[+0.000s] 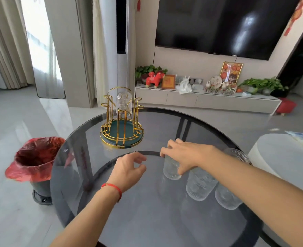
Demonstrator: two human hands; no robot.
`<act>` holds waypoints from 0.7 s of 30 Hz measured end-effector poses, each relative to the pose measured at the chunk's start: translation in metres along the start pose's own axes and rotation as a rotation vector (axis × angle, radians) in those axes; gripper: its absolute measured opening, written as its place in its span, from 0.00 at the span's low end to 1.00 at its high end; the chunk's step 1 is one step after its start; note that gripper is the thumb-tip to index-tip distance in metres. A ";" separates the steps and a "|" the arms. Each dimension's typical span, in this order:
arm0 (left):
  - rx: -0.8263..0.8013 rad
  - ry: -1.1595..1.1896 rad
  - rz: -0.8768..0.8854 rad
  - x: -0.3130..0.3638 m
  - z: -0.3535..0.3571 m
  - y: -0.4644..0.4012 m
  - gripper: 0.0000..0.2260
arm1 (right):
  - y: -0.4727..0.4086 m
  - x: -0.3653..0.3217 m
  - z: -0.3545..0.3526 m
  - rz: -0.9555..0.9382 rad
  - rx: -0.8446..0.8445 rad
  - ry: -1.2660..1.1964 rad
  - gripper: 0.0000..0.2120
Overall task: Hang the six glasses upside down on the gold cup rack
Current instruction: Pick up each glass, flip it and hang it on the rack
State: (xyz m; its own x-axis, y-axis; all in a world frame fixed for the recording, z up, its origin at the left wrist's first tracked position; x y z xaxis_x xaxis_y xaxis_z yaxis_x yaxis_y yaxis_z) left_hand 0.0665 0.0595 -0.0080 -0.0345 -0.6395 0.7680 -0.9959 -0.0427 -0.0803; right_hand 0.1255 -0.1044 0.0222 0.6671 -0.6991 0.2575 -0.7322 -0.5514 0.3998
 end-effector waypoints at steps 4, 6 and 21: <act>-0.043 0.132 -0.099 -0.004 0.003 0.002 0.10 | -0.002 0.003 -0.006 -0.006 0.021 -0.099 0.35; -0.052 0.203 -0.148 -0.006 0.006 0.002 0.09 | 0.001 0.010 -0.011 0.014 0.029 -0.188 0.35; 0.094 0.810 -0.106 0.002 -0.018 -0.024 0.27 | -0.026 -0.020 -0.051 -0.030 0.404 -0.870 0.42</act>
State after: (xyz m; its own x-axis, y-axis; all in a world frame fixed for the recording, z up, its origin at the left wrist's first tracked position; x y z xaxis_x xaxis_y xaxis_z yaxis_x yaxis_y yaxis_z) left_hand 0.0892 0.0726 0.0071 -0.0269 0.1223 0.9921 -0.9873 -0.1588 -0.0072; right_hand 0.1379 -0.0527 0.0513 0.4700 -0.6851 -0.5565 -0.8169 -0.5765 0.0198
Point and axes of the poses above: each hand's wrist, its own y-axis away from the middle knuckle, its own z-axis out of the palm, x = y × z, the point moved 8 cm from there along -y, towards the middle knuckle, and after that the axes turned 2 degrees about -x, right-handed, at the moved point
